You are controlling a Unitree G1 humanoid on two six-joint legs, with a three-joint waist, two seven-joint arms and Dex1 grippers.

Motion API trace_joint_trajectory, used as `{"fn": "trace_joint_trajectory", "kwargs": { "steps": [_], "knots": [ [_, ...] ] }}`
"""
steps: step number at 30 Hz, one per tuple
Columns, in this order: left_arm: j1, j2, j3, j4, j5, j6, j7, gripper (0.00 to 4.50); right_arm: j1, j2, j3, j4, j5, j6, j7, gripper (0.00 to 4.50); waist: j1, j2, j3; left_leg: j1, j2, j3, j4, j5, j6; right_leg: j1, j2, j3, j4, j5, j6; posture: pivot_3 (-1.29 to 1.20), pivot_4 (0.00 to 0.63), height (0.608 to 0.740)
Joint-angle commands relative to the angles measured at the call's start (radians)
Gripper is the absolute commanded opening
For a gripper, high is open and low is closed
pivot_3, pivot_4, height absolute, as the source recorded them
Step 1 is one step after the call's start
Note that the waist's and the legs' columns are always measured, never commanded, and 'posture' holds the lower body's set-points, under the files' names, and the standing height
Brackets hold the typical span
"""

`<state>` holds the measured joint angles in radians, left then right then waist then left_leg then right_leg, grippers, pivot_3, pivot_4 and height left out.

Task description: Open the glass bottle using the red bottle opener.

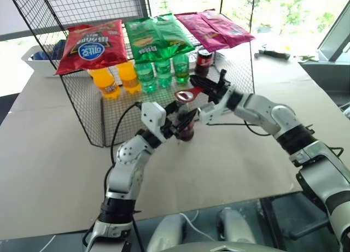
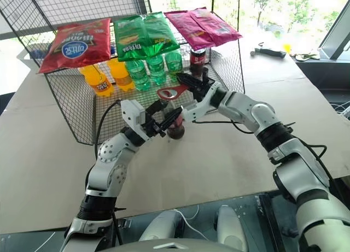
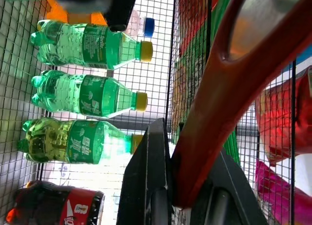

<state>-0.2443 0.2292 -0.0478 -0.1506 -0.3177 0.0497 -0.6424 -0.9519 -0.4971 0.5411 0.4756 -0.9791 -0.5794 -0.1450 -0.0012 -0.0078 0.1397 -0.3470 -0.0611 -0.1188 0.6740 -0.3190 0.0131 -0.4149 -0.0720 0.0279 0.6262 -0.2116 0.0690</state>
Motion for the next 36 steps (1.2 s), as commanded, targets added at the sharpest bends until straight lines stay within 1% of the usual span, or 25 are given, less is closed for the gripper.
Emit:
{"fn": "trace_joint_trajectory", "kwargs": {
  "steps": [1, 11, 19, 21, 23, 30, 36],
  "knots": [
    [-0.006, -0.008, -0.035, -0.001, -0.005, 0.031, -0.007, 2.13, -0.051, -0.034, -0.001, -0.006, -0.051, -0.009, -0.049, 0.0, 0.002, 0.0, 0.0, 0.0, 0.0, 0.0, 0.0, 0.0, 0.0, 0.0, 0.0, 0.0, 0.0, 0.0, 0.0, 0.0, 0.15, 0.74],
    [-0.004, -0.012, -0.038, 0.004, -0.01, 0.041, -0.021, 2.13, -0.086, -0.063, -0.002, -0.003, -0.106, -0.008, -0.142, 0.0, 0.015, 0.001, 0.001, 0.0, 0.0, 0.0, 0.0, 0.0, 0.0, 0.0, 0.0, 0.0, -0.001, 0.0, 0.0, 0.0, 0.15, 0.74],
    [0.012, -0.016, -0.055, 0.008, -0.018, 0.058, -0.032, 2.13, -0.143, -0.089, 0.007, 0.043, -0.137, -0.013, -0.217, 0.0, 0.011, 0.002, 0.002, 0.0, 0.0, 0.001, -0.001, 0.0, 0.0, 0.0, 0.0, 0.0, -0.001, 0.0, 0.0, 0.0, 0.15, 0.74],
    [0.012, -0.018, -0.058, 0.011, -0.021, 0.069, -0.035, 2.13, -0.147, -0.093, 0.016, 0.05, -0.141, -0.012, -0.233, 0.0, 0.008, -0.001, 0.0, 0.001, 0.0, 0.002, -0.004, 0.0, 0.0, 0.0, 0.0, 0.001, -0.002, 0.0, 0.0, 0.0, 0.15, 0.74],
    [0.011, -0.019, -0.06, 0.016, -0.027, 0.085, -0.041, 2.13, -0.148, -0.096, 0.02, 0.054, -0.141, -0.009, -0.244, 0.0, 0.01, 0.0, 0.001, 0.001, 0.001, 0.001, -0.006, 0.0, 0.0, 0.0, 0.001, 0.0, -0.004, 0.0, -0.001, 0.0, 0.15, 0.74],
    [0.014, -0.017, -0.066, 0.013, -0.027, 0.094, -0.042, 2.13, -0.136, -0.094, 0.0, 0.078, -0.096, -0.003, -0.255, 0.0, 0.008, 0.0, 0.001, 0.0, 0.001, 0.002, -0.007, 0.0, 0.0, -0.001, 0.0, 0.001, -0.006, 0.0, -0.001, 0.0, 0.15, 0.74],
    [0.017, -0.013, -0.061, 0.017, -0.024, 0.095, -0.042, 2.13, -0.092, -0.073, -0.069, 0.072, 0.046, -0.018, -0.23, 0.0, 0.008, 0.001, 0.001, 0.0, 0.001, 0.002, -0.006, 0.0, 0.0, 0.0, 0.0, 0.001, -0.006, 0.0, 0.0, 0.0, 0.15, 0.74]
  ]
}}
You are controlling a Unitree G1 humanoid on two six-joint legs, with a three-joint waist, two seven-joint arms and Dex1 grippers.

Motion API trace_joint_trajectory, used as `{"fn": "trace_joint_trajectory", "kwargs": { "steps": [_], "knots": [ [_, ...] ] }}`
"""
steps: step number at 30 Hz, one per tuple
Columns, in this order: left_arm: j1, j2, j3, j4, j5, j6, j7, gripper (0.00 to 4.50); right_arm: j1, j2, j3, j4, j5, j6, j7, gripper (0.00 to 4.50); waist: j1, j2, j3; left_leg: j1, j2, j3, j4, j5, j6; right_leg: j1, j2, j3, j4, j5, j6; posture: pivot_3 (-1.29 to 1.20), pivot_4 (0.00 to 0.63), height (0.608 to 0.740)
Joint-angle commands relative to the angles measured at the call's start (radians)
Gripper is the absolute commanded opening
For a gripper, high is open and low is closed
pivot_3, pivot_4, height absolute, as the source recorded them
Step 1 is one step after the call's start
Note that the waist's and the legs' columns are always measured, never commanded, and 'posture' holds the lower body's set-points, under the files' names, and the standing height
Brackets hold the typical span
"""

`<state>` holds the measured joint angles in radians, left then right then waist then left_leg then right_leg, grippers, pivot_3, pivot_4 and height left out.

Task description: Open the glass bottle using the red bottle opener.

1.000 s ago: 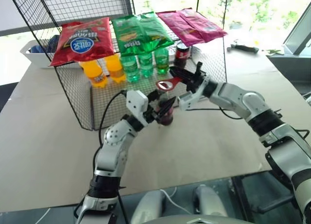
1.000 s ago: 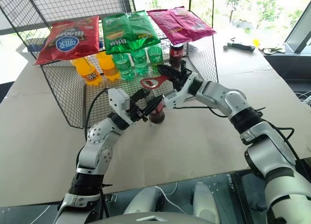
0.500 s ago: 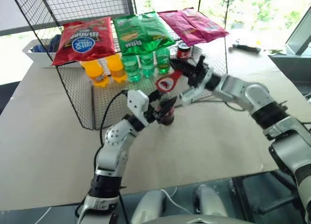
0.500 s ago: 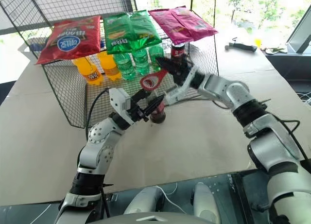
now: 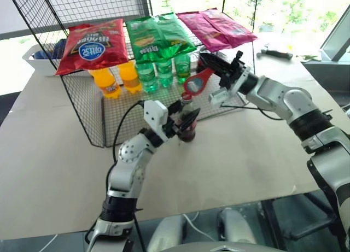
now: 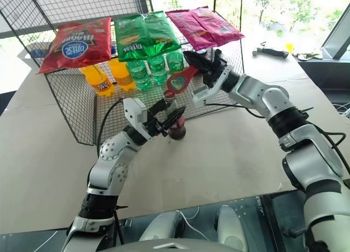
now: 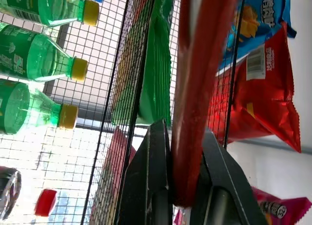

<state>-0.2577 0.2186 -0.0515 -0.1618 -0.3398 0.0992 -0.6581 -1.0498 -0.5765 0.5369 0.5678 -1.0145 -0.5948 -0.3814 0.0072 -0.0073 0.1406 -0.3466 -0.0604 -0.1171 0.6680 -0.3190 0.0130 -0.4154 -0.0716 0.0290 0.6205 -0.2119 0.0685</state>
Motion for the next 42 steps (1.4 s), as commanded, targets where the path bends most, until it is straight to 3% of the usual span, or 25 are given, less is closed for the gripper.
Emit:
{"fn": "trace_joint_trajectory", "kwargs": {
  "steps": [1, 11, 15, 20, 42],
  "knots": [
    [0.03, -0.002, -0.057, 0.029, 0.0, 0.044, -0.026, 2.13, 0.017, 0.014, -0.082, -0.021, 0.11, 0.003, 0.013, 0.0, -0.001, 0.0, 0.0, 0.0, 0.0, 0.0, 0.0, 0.0, 0.0, 0.0, 0.0, 0.0, 0.0, 0.0, 0.0, 0.0, 0.15, 0.74],
    [0.032, -0.001, -0.054, 0.034, 0.002, 0.036, -0.025, 2.13, 0.063, 0.032, -0.082, 0.022, 0.167, 0.022, 0.124, 0.0, -0.001, 0.0, 0.0, 0.0, 0.0, 0.0, 0.0, 0.0, 0.0, 0.0, 0.0, 0.0, 0.0, 0.0, 0.0, 0.0, 0.15, 0.74],
    [0.033, 0.0, -0.052, 0.034, 0.003, 0.033, -0.024, 2.13, 0.105, 0.101, -0.112, 0.043, 0.349, -0.042, 0.263, 0.0, -0.009, 0.0, 0.0, 0.0, 0.0, 0.0, 0.0, 0.0, 0.0, 0.0, 0.0, 0.0, 0.0, 0.0, 0.0, 0.0, 0.15, 0.74],
    [0.033, 0.001, -0.051, 0.036, 0.004, 0.03, -0.025, 2.13, 0.179, 0.169, -0.118, -0.034, 0.463, -0.035, 0.396, 0.0, -0.013, 0.0, 0.0, 0.0, 0.0, -0.001, 0.0, 0.0, 0.0, 0.0, 0.0, -0.001, 0.0, 0.0, 0.0, 0.0, 0.15, 0.74],
    [0.029, -0.006, -0.055, 0.044, 0.009, 0.019, -0.023, 2.13, 0.373, 0.256, -0.084, -0.184, 0.486, 0.019, 0.582, 0.0, -0.012, 0.001, -0.001, 0.001, 0.0, -0.002, 0.001, 0.0, 0.0, 0.001, 0.0, -0.001, 0.001, 0.0, 0.0, 0.0, 0.15, 0.74]
  ]
}}
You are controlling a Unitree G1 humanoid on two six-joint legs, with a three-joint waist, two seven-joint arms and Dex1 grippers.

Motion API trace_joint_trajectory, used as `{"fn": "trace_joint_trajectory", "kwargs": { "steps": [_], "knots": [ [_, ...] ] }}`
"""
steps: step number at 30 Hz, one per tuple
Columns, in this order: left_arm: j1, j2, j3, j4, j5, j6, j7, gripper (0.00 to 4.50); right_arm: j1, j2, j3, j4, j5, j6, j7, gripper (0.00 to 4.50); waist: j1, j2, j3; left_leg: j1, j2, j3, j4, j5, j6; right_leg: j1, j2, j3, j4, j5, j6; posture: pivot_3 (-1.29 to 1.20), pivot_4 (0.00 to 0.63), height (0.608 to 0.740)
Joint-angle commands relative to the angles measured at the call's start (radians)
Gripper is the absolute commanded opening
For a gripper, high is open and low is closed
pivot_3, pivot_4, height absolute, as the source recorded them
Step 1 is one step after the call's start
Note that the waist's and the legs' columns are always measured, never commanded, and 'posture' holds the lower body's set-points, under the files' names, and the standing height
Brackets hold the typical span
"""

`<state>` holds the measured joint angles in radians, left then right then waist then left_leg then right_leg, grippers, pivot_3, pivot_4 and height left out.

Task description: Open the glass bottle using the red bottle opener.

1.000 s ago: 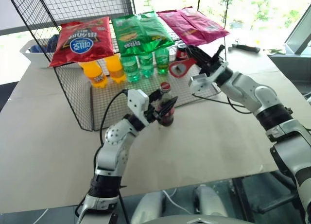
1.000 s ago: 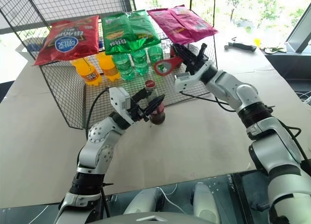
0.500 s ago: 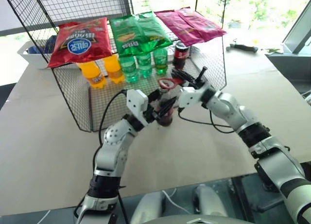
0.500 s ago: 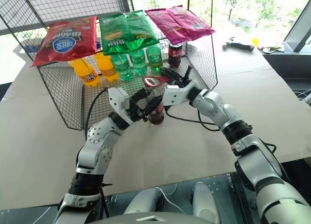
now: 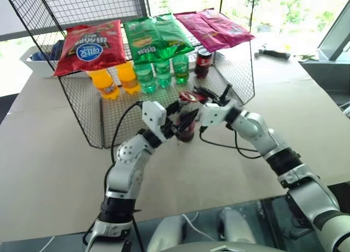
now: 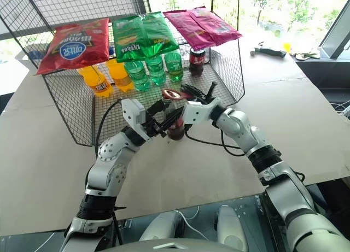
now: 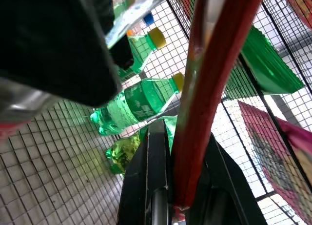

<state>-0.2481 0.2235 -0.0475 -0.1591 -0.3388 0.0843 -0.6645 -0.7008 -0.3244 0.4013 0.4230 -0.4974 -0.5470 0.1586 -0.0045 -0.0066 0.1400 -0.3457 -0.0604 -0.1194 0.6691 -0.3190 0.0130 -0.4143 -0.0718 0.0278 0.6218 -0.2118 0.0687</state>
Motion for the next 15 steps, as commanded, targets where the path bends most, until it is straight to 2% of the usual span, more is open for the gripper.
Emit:
{"fn": "trace_joint_trajectory", "kwargs": {
  "steps": [1, 10, 15],
  "knots": [
    [0.02, -0.011, -0.059, 0.041, 0.009, 0.034, -0.017, 2.13, 0.028, 0.004, 0.054, -0.039, -0.039, -0.025, 0.043, 0.0, 0.0, 0.0, 0.0, 0.0, 0.0, 0.0, 0.0, 0.0, 0.0, 0.0, 0.0, 0.0, 0.0, 0.0, 0.0, 0.0, 0.15, 0.74],
    [0.017, -0.01, -0.058, 0.044, 0.008, 0.036, -0.023, 2.13, -0.077, -0.056, 0.049, -0.093, -0.275, -0.013, -0.103, 0.0, 0.001, 0.001, -0.001, 0.001, -0.001, 0.001, 0.0, 0.0, 0.0, 0.0, 0.0, 0.0, 0.001, 0.0, 0.0, 0.0, 0.15, 0.74],
    [0.016, -0.012, -0.06, 0.049, 0.007, 0.033, -0.023, 2.13, -0.173, -0.077, -0.012, -0.169, -0.311, 0.008, -0.16, 0.0, 0.004, 0.002, -0.001, 0.0, -0.001, 0.0, 0.0, 0.0, 0.0, 0.0, 0.0, 0.0, 0.0, 0.0, 0.0, 0.0, 0.15, 0.74]
  ]
}}
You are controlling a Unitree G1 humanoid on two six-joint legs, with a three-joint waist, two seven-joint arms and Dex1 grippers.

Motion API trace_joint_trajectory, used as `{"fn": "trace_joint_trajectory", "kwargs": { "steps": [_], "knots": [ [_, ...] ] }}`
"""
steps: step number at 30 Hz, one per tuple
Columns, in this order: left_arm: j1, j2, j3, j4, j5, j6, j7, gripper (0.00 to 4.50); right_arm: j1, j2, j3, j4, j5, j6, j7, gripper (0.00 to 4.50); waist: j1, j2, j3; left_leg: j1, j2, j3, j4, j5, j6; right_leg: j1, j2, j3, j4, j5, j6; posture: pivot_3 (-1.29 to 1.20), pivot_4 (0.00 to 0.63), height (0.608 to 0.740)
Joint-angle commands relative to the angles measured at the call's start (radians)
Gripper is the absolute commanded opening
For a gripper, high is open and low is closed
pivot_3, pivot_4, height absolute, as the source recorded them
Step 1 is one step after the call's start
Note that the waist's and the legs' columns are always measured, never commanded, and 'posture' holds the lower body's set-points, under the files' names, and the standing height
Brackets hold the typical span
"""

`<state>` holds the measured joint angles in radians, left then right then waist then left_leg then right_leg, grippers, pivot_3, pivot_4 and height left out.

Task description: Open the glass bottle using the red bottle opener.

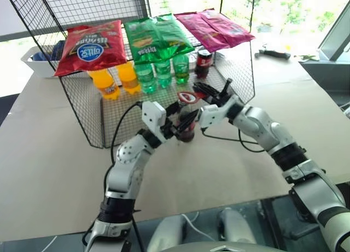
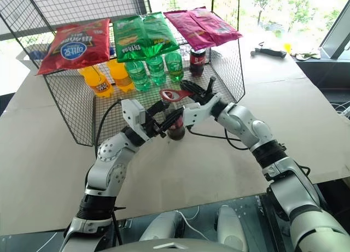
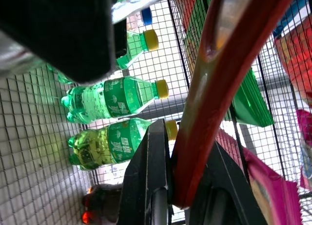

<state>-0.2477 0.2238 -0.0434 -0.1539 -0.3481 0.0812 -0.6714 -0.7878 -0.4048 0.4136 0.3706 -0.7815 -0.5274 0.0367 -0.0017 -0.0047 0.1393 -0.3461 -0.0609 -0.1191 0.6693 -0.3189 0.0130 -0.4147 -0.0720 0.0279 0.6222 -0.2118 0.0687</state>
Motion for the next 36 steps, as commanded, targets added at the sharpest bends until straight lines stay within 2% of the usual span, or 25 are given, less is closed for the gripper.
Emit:
{"fn": "trace_joint_trajectory", "kwargs": {
  "steps": [1, 6, 14, 21, 36],
  "knots": [
    [0.015, -0.013, -0.066, 0.046, 0.016, 0.035, -0.016, 2.13, -0.101, 0.003, -0.035, -0.127, -0.027, -0.008, -0.044, 0.0, 0.004, 0.0, 0.001, 0.0, 0.0, 0.0, 0.0, 0.0, 0.0, 0.0, 0.0, 0.0, 0.0, 0.0, 0.0, 0.0, 0.15, 0.74],
    [0.015, -0.016, -0.068, 0.053, 0.015, 0.032, -0.018, 2.13, -0.128, 0.0, -0.059, -0.162, -0.034, -0.008, -0.059, 0.0, 0.019, 0.0, 0.002, -0.001, 0.0, -0.001, 0.0, 0.0, 0.0, 0.0, 0.0, -0.001, 0.0, 0.0, 0.0, 0.0, 0.15, 0.74],
    [0.021, -0.015, -0.071, 0.049, 0.014, 0.034, -0.019, 2.13, -0.125, -0.014, -0.082, -0.201, -0.083, -0.002, -0.111, 0.0, 0.003, -0.001, 0.004, -0.002, 0.0, -0.001, -0.001, 0.0, 0.0, -0.002, 0.0, -0.001, -0.001, 0.0, 0.0, 0.0, 0.15, 0.74],
    [0.021, -0.01, -0.077, 0.05, 0.01, 0.032, -0.02, 2.13, -0.126, -0.043, -0.097, -0.175, -0.09, 0.006, -0.142, 0.0, 0.011, -0.003, 0.003, 0.0, 0.0, -0.001, 0.0, 0.0, 0.0, 0.0, 0.0, -0.001, 0.0, 0.0, 0.0, 0.0, 0.15, 0.74],
    [-0.041, -0.017, -0.069, 0.02, -0.003, 0.051, -0.005, 2.13, -0.096, -0.034, -0.136, -0.143, 0.03, 0.071, -0.126, 0.0, 0.014, -0.003, 0.003, -0.001, 0.0, -0.001, 0.001, 0.0, 0.0, 0.0, 0.0, -0.001, 0.001, 0.0, 0.0, 0.0, 0.15, 0.74]
  ]
}}
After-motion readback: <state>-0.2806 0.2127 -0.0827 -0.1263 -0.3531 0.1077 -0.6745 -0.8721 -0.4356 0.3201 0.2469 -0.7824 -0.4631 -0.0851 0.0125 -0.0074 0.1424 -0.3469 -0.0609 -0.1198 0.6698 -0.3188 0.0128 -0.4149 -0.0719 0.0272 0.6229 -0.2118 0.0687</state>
